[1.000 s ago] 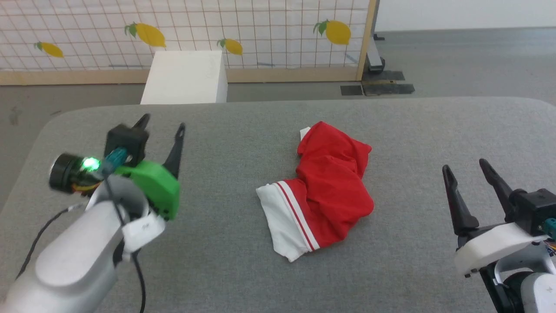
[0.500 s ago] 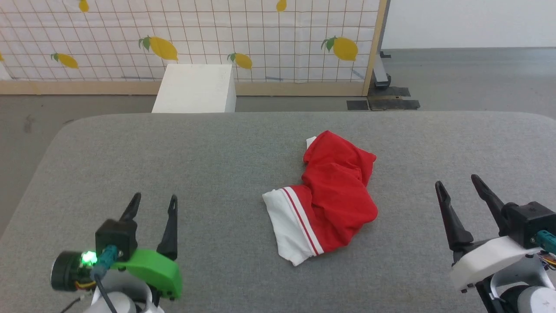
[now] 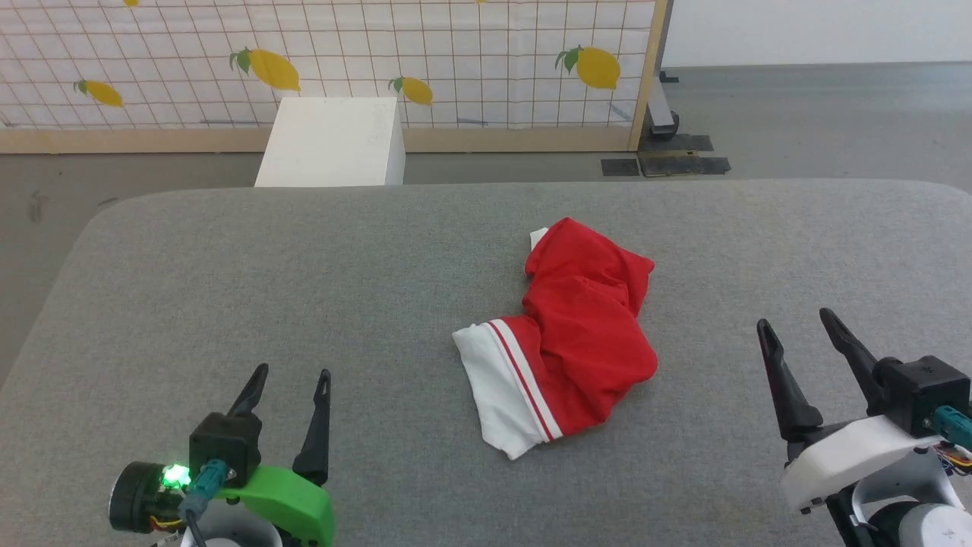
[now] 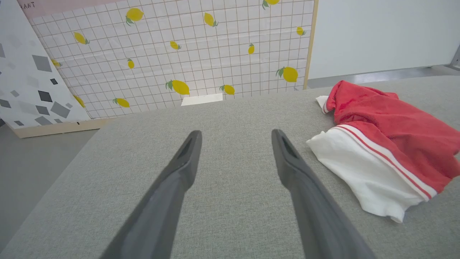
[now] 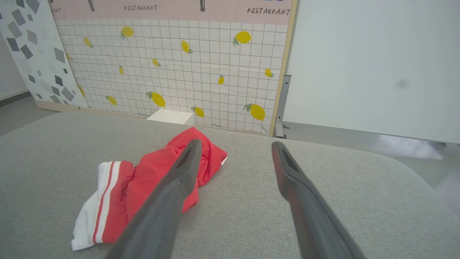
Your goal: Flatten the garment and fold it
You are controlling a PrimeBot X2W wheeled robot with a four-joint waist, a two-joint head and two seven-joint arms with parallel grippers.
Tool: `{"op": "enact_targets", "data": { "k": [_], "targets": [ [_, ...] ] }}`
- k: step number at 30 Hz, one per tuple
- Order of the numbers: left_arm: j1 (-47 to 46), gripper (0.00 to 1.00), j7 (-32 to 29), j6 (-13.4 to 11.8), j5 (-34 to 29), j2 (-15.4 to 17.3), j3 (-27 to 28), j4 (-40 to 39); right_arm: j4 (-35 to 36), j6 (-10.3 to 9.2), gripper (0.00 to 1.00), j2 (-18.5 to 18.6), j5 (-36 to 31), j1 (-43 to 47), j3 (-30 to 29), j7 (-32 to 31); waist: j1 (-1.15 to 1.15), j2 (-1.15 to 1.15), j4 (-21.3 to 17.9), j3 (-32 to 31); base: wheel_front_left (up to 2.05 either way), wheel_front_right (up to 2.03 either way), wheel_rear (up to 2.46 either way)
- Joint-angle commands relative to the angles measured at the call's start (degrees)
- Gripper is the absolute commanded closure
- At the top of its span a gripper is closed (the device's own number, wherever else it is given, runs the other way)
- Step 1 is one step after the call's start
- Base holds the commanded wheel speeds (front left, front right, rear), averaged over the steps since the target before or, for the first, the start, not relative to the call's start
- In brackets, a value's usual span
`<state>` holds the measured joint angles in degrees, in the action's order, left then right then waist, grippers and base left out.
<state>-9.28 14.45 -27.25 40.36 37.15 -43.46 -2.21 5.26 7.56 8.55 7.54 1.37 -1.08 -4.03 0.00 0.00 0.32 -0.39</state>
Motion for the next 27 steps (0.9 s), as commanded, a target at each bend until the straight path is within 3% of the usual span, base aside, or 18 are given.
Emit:
{"op": "enact_targets", "data": {
  "k": [1,5,9,18,24,27],
  "targets": [
    [-0.43,0.00,0.00,0.33,-0.68,-0.41,-0.02,0.28,0.33,-0.08,0.00,-0.09,-0.24,0.50,-0.10,0.13,0.00,0.00,-0.02,0.26,0.00,0.00,0.00],
    [-1.66,0.00,-2.05,0.64,-0.20,-0.45,-0.33,-0.52,0.71,-0.08,0.00,0.04,-0.32,0.01,-0.24,0.00,0.00,0.00,-0.25,1.51,0.00,0.00,0.00],
    [-5.02,0.00,-7.80,2.21,0.19,-0.15,-2.00,-2.47,1.33,-0.08,0.00,0.25,-0.59,-0.53,-0.54,0.02,0.00,0.00,-0.70,3.62,0.00,0.00,0.00],
    [-16.65,0.00,-31.54,4.29,5.20,-2.97,-6.67,-3.97,2.64,-0.08,0.00,0.38,-1.58,-1.81,-1.10,0.92,0.00,0.00,-3.27,9.58,0.00,0.00,0.00],
    [-21.89,0.00,-43.54,3.29,9.29,-5.54,-7.96,-2.40,2.72,-0.08,0.00,0.16,-2.22,-2.90,-1.53,2.15,0.00,0.00,-5.72,12.97,0.00,0.00,0.00],
    [-23.90,0.00,-49.80,2.61,9.75,-5.31,-9.94,-0.52,2.66,-0.08,0.00,-0.03,-2.51,-3.36,-1.76,2.91,0.00,0.00,-6.74,14.60,0.00,0.00,0.00]
  ]
}}
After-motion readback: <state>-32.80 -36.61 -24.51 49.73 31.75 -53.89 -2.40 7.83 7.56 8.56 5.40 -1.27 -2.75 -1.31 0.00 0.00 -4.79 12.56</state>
